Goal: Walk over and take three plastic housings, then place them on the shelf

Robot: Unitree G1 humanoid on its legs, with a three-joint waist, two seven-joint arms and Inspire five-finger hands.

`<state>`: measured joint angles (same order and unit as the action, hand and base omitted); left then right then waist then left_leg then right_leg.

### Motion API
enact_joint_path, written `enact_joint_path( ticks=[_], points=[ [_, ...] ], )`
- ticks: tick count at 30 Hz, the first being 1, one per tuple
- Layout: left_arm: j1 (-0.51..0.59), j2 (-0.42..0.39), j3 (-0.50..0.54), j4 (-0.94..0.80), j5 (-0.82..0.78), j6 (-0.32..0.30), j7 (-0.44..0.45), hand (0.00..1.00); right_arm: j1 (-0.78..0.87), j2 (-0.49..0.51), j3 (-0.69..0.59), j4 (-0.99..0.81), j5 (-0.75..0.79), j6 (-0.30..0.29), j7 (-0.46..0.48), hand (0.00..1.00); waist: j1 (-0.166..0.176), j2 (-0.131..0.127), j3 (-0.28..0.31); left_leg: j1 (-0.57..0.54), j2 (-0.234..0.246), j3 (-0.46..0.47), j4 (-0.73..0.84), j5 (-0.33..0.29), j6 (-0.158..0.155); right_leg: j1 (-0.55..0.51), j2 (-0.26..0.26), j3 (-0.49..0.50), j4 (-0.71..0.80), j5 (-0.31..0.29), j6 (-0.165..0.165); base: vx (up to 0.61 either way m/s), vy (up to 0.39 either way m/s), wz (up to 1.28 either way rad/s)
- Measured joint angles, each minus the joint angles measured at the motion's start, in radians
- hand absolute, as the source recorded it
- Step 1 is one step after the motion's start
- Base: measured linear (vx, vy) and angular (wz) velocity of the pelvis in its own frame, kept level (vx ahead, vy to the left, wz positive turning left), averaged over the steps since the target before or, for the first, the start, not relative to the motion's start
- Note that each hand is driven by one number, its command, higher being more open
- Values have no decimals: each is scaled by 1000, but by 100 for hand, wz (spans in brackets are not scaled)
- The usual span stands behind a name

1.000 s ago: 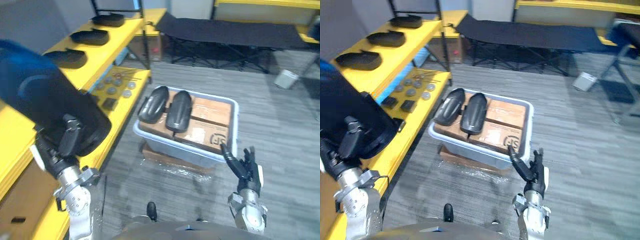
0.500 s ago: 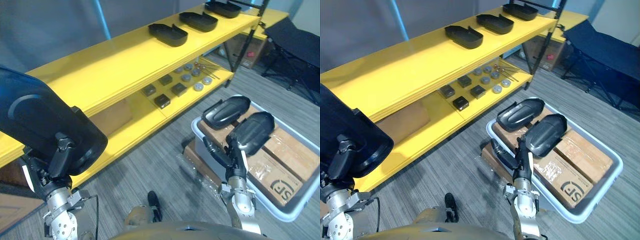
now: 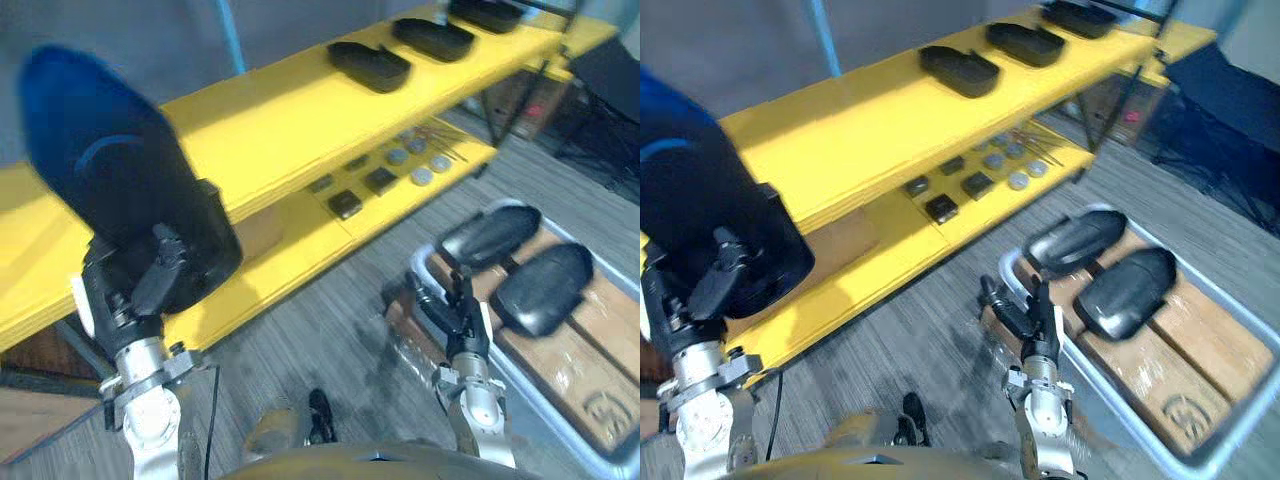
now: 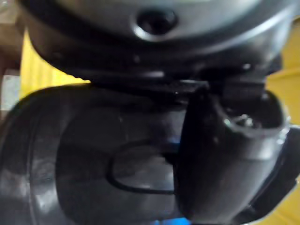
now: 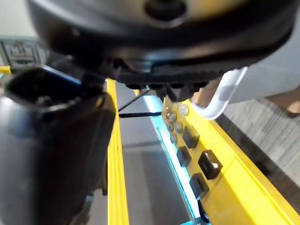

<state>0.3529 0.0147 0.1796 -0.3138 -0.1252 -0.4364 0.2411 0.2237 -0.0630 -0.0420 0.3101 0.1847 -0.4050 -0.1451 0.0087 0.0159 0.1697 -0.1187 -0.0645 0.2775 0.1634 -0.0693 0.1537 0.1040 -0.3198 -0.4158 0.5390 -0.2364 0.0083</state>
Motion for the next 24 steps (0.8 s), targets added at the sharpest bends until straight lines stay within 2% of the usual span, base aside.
enact_joint_path(
  ticks=[2,3,4,7,9,10,11,12,13,14,15,16,18,20,21,23,24],
  points=[
    [-18,21,2,6,15,0,18,0,-11,0,-16,-37,-5,0,17,100,8,-7,7,44,-4,-51,-67,27,-15,-78,61,11,-35,-39,-18,234,6,78],
    [-19,22,2,13,13,2,20,0,-11,0,-21,-49,-13,-1,23,100,11,-6,8,59,-3,-62,-75,25,-19,-98,78,14,-46,-46,-15,332,10,38],
    [-24,25,-10,25,-11,2,13,0,-11,-2,-33,-75,-17,-5,29,100,12,-4,8,94,-3,-88,-79,13,-33,-160,109,53,-59,-52,-16,279,10,41],
    [-36,29,-47,43,-33,2,7,0,13,0,-40,-98,-17,-24,27,100,-5,-1,8,133,6,-141,-50,-16,-53,-251,136,157,-73,-41,0,297,-19,75],
    [-27,28,-70,48,-34,1,-11,0,56,3,-25,-138,-14,-24,24,100,-12,0,8,173,27,-163,-2,-57,-86,-280,147,204,-110,-5,43,297,-71,71],
    [-20,29,-85,47,-32,0,-18,0,80,6,-13,-169,-13,-25,24,100,-12,-7,1,188,34,-162,13,-80,-96,-277,146,210,-144,48,40,349,-153,61],
    [-4,34,-88,34,-30,0,-20,0,96,13,11,-204,-11,-34,24,100,-13,-28,-13,201,34,-160,29,-118,-106,-279,142,215,-177,151,33,290,-172,53],
    [5,42,-89,25,-29,-2,-20,0,104,22,30,-230,-10,-41,29,100,-11,-57,-31,201,24,-156,44,-148,-117,-283,136,215,-198,226,31,358,-279,30],
    [14,26,-92,30,-30,-2,-19,0,100,14,53,-260,-11,-47,41,100,8,-74,-55,197,31,-153,91,-200,-140,-260,135,197,-233,210,49,190,-181,2],
    [16,15,-94,32,-30,-1,-18,0,93,8,55,-263,-11,-47,45,100,14,-61,-56,195,46,-152,103,-210,-146,-255,149,193,-237,210,46,284,-249,-8],
    [20,-9,-105,32,-31,1,-16,0,84,-6,59,-287,-15,-55,53,100,17,-38,-68,176,84,-156,141,-239,-166,-238,181,172,-264,206,38,236,-189,20],
    [20,-17,-129,31,-41,1,-23,0,78,-13,57,-303,-15,-64,52,100,12,-15,-75,159,110,-143,149,-245,-176,-235,192,142,-271,198,24,277,-215,37],
    [22,-27,-159,32,-58,1,-43,0,78,-20,48,-312,-20,-64,38,100,9,12,-70,159,143,-104,164,-235,-185,-214,204,109,-282,183,8,186,-133,51],
    [16,-42,-177,34,-68,0,-61,0,90,-20,34,-312,-36,-64,-14,100,-1,18,-60,106,171,-87,301,-228,-187,-150,205,67,-334,179,4,162,-94,67],
    [2,-42,-178,49,-68,-7,-68,0,92,-17,13,-311,-64,-69,-64,100,-9,4,-46,64,202,-57,381,-247,-185,-98,201,34,-371,179,4,110,-54,64],
    [-14,-34,-176,73,-69,-40,-71,0,78,-17,-15,-313,-65,-117,-136,100,-6,-3,-43,19,241,-41,350,-255,-180,-73,191,25,-399,174,1,87,-18,29],
    [-16,-35,-174,73,-74,-56,-65,0,62,-19,-40,-323,-71,-149,-175,100,-6,7,-46,2,256,-44,268,-221,-184,-76,185,30,-406,175,11,91,100,-12]
  ],
)
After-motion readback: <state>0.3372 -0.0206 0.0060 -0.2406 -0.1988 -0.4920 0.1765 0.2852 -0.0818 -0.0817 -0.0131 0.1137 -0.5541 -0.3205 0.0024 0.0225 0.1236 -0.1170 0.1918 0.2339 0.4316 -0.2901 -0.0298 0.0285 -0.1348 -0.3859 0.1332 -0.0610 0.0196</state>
